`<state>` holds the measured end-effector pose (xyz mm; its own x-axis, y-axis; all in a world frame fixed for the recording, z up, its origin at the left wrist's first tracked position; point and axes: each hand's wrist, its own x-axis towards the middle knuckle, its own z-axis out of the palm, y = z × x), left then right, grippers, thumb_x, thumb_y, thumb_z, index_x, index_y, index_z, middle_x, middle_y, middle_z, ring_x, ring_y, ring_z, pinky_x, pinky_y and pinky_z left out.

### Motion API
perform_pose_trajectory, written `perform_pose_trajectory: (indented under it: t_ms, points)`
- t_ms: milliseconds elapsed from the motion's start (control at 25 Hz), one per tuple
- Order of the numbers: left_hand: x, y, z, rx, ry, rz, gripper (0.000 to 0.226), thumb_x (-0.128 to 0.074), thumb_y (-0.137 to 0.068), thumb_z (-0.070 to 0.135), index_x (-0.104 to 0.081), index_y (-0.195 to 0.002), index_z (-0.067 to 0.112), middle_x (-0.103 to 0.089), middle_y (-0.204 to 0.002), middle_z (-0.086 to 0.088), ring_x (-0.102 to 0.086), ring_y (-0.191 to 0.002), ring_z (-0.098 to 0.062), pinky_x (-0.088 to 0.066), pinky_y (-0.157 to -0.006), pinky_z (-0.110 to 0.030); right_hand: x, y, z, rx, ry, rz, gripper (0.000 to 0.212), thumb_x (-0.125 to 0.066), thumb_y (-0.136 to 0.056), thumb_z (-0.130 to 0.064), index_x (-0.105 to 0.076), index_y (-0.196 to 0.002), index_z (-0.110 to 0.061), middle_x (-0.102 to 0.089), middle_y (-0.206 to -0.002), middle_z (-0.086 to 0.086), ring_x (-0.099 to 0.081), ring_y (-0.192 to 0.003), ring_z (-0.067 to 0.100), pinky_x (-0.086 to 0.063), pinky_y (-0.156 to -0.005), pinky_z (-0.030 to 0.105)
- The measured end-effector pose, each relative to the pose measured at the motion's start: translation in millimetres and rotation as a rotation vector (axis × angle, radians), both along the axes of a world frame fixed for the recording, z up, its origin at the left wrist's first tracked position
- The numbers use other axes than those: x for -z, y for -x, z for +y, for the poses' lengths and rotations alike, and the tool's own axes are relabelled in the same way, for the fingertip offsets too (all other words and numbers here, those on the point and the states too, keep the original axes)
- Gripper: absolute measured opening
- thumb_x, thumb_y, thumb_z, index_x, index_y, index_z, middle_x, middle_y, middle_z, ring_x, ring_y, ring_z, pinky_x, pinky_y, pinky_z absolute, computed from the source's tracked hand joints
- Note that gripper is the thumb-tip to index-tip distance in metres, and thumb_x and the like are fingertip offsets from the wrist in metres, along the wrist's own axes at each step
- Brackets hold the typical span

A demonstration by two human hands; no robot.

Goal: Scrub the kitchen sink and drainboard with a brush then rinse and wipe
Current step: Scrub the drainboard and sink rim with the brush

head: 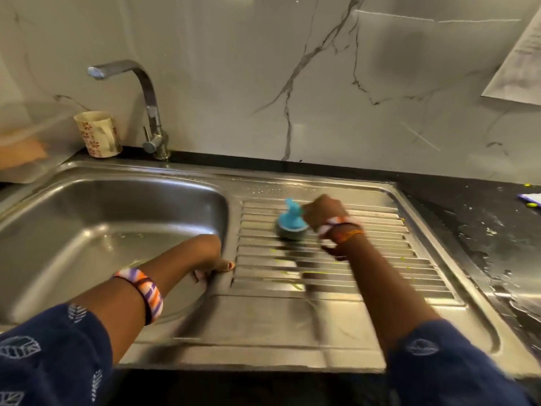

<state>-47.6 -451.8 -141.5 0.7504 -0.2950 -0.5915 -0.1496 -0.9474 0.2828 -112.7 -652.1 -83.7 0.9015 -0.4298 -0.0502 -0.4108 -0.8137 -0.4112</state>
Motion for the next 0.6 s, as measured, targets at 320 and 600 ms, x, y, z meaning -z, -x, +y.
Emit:
perform_pose_trajectory:
  t_ms: [320, 600]
  points:
    - [12.0, -18.8, 9.3, 0.242, 0.053, 0.001, 0.05, -0.05, -0.092, 0.047, -0.057, -0.061, 0.007, -0.073, -0.082, -0.012, -0.058, -0.049, -0.011, -0.047, -0.057, -0.02, -10.8, 45.0, -59.5, 0.546, 0.008, 0.047, 0.032, -0.054, -0.092, -0.014, -0.056, -0.115, 0.008, -0.058, -0.103, 0.022, -0.048, -0.086, 0.026, -0.041, -0.08, 0.036]
    - [-2.0, -12.1, 13.6, 0.358, 0.089, -0.229, 0.035, -0.062, -0.085, 0.045, -0.058, -0.087, 0.01, -0.069, -0.083, -0.006, -0.066, -0.07, -0.018, -0.052, -0.075, -0.03, 33.6, -42.6, 85.5, 0.036, -0.06, -0.217, 0.033, -0.052, -0.092, -0.021, -0.06, -0.124, -0.016, -0.067, -0.112, 0.01, -0.062, -0.103, 0.027, -0.047, -0.09, 0.033]
